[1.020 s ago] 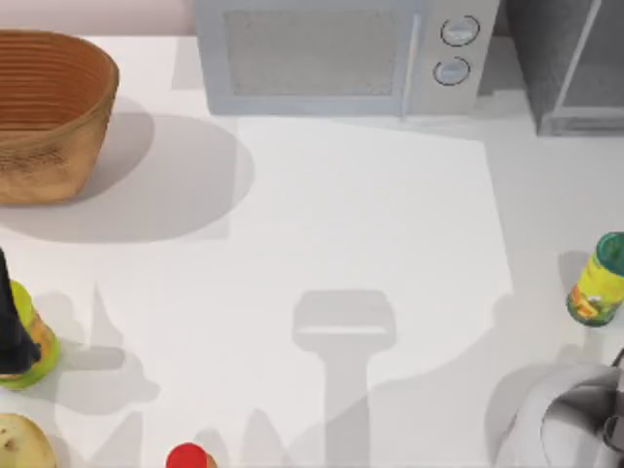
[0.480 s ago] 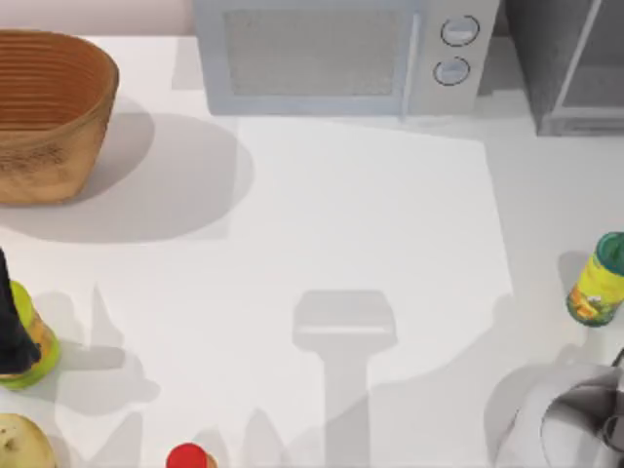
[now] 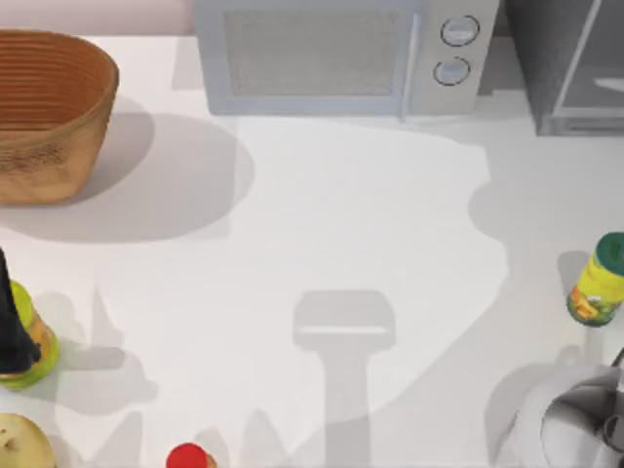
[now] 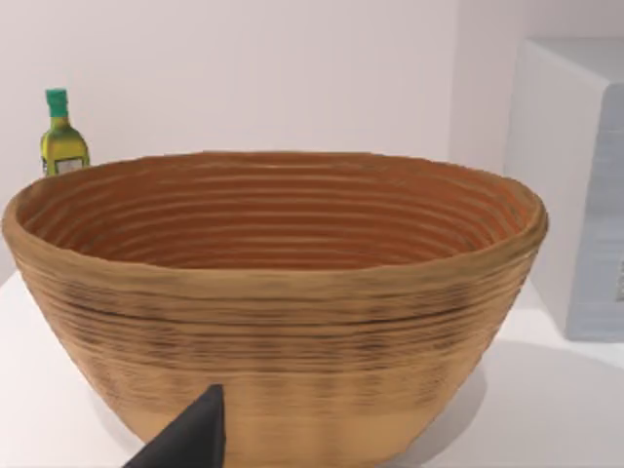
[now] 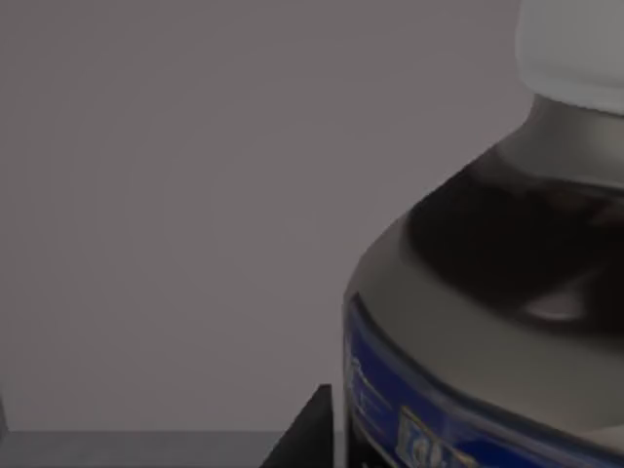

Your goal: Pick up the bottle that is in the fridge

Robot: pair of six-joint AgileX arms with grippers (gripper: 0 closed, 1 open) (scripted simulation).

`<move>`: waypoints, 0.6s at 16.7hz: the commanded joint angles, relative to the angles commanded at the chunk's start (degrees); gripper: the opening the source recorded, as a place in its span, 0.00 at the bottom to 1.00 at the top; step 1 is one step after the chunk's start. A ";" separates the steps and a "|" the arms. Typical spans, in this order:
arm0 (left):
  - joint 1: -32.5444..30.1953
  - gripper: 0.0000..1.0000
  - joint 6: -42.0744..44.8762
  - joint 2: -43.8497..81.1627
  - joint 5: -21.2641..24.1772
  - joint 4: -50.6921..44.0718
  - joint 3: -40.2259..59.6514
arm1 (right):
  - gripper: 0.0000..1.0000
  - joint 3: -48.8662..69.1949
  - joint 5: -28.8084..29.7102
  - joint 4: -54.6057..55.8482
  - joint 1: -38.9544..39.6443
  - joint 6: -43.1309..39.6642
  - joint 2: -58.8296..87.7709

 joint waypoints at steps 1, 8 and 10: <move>0.00 1.00 0.00 0.00 0.00 0.00 0.00 | 0.00 0.00 0.00 0.00 0.00 0.00 0.00; 0.00 1.00 0.00 0.00 0.00 0.00 0.00 | 0.00 -9.49 -1.45 3.37 -1.22 -0.14 -5.71; 0.00 1.00 0.00 0.00 0.00 0.00 0.00 | 0.00 -15.71 -2.29 5.43 -2.05 -0.05 -9.28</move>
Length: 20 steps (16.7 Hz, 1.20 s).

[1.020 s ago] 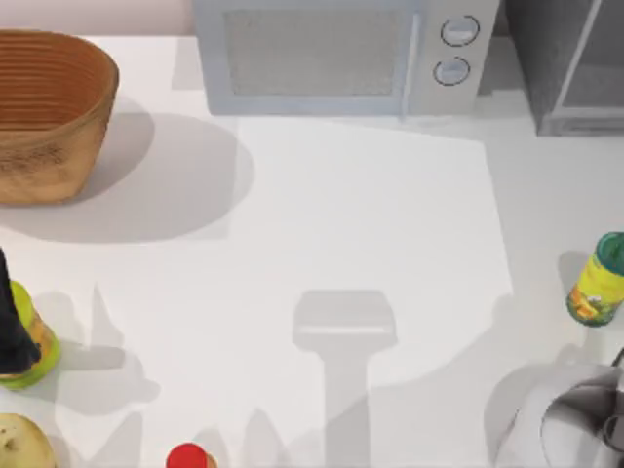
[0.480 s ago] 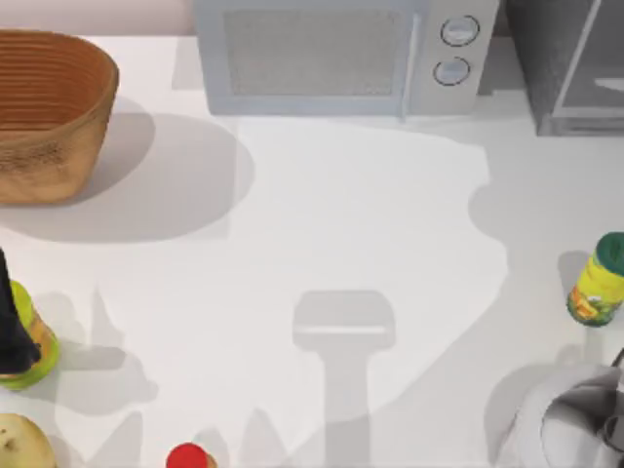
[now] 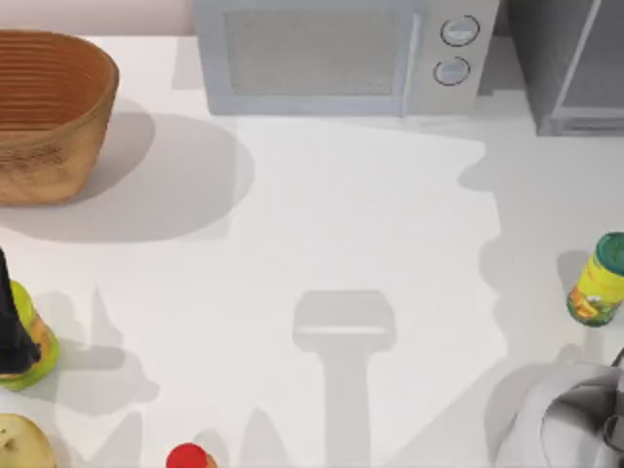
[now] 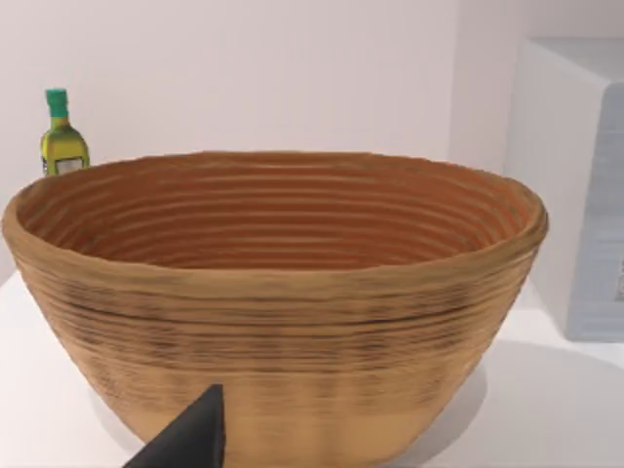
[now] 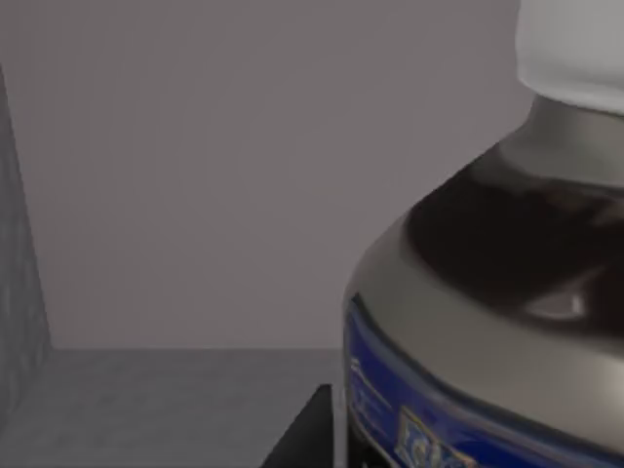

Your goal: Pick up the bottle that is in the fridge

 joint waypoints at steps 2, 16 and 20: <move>0.00 1.00 0.00 0.00 0.00 0.00 0.00 | 0.00 -5.93 -0.83 2.10 -0.82 0.13 -3.52; 0.00 1.00 0.00 0.00 0.00 0.00 0.00 | 0.00 -15.07 -1.38 0.65 0.94 0.28 -13.39; 0.00 1.00 0.00 0.00 0.00 0.00 0.00 | 0.00 -21.58 1.14 -6.08 2.99 0.21 -25.95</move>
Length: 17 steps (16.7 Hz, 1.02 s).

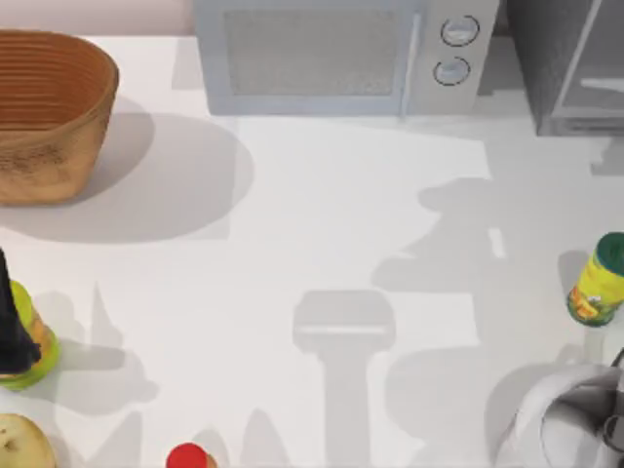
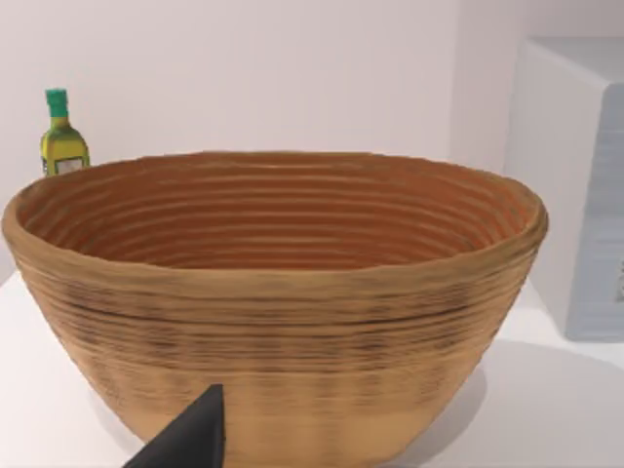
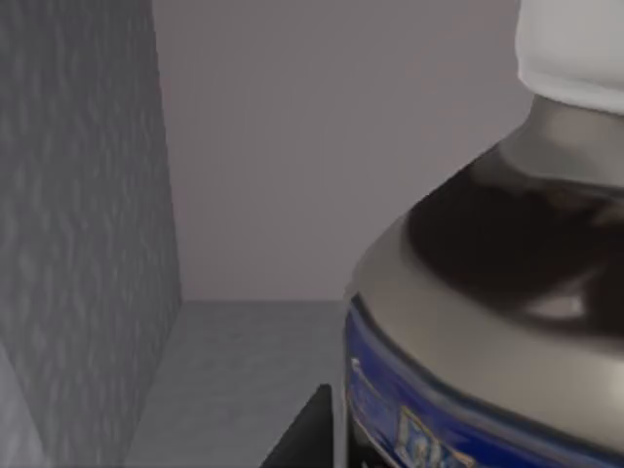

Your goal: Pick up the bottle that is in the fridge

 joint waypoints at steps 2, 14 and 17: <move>0.00 1.00 0.00 0.00 0.00 0.00 0.00 | 0.00 -3.43 1.69 -3.52 0.70 -0.03 -8.20; 0.00 1.00 0.00 0.00 0.00 0.00 0.00 | 0.00 -22.13 7.66 -22.60 7.94 -0.23 -46.88; 0.00 1.00 0.00 0.00 0.00 0.00 0.00 | 0.00 -26.91 10.32 -27.56 8.49 -0.26 -59.90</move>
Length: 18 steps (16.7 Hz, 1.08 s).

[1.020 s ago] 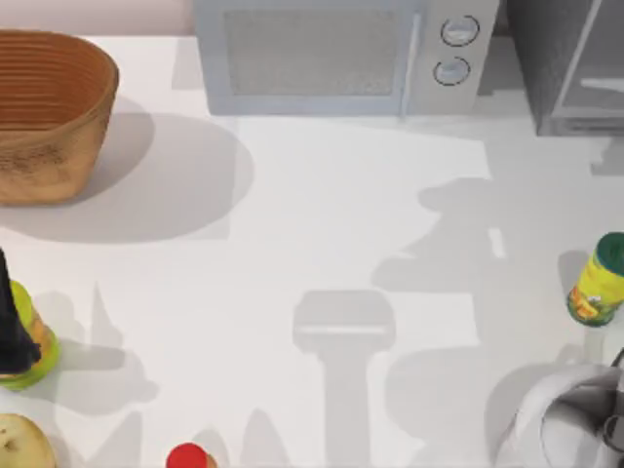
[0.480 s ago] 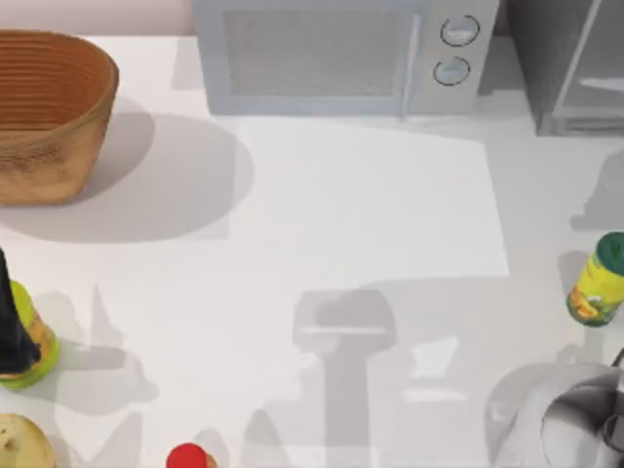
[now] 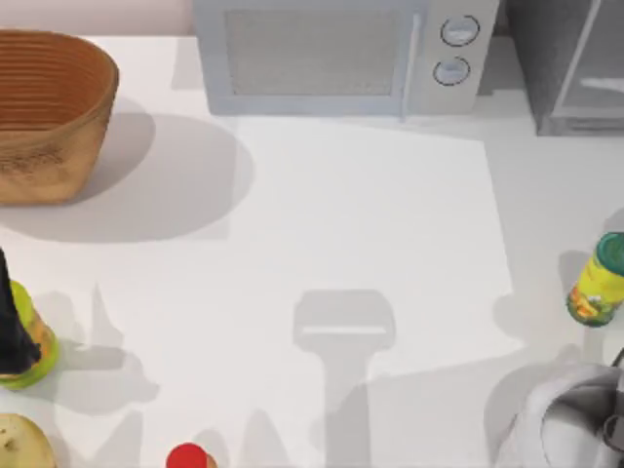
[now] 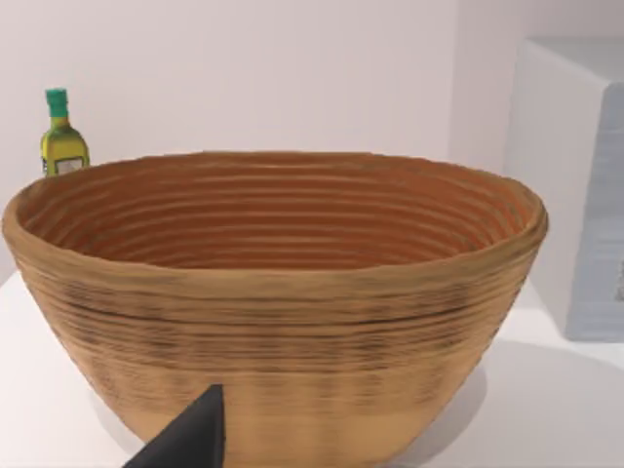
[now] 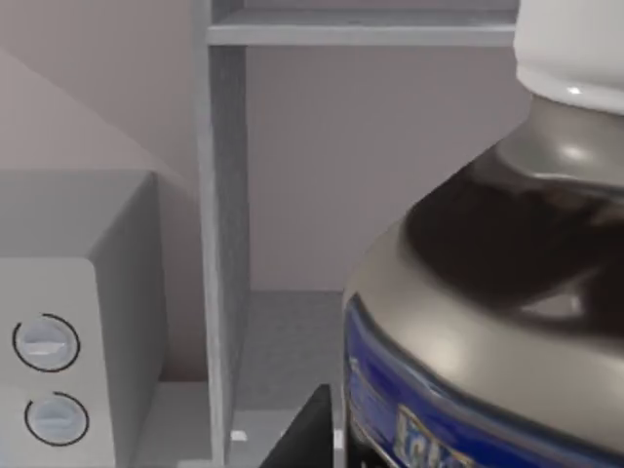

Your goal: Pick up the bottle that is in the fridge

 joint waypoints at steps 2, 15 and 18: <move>0.00 1.00 0.00 0.00 0.00 0.00 0.00 | 0.00 -4.15 1.35 -4.29 0.81 -0.05 -9.54; 0.00 1.00 0.00 0.00 0.00 0.00 0.00 | 0.00 -15.94 4.52 -16.28 6.34 -0.06 -29.48; 0.00 1.00 0.00 0.00 0.00 0.00 0.00 | 0.00 -14.84 5.80 -14.83 7.23 -0.14 -27.74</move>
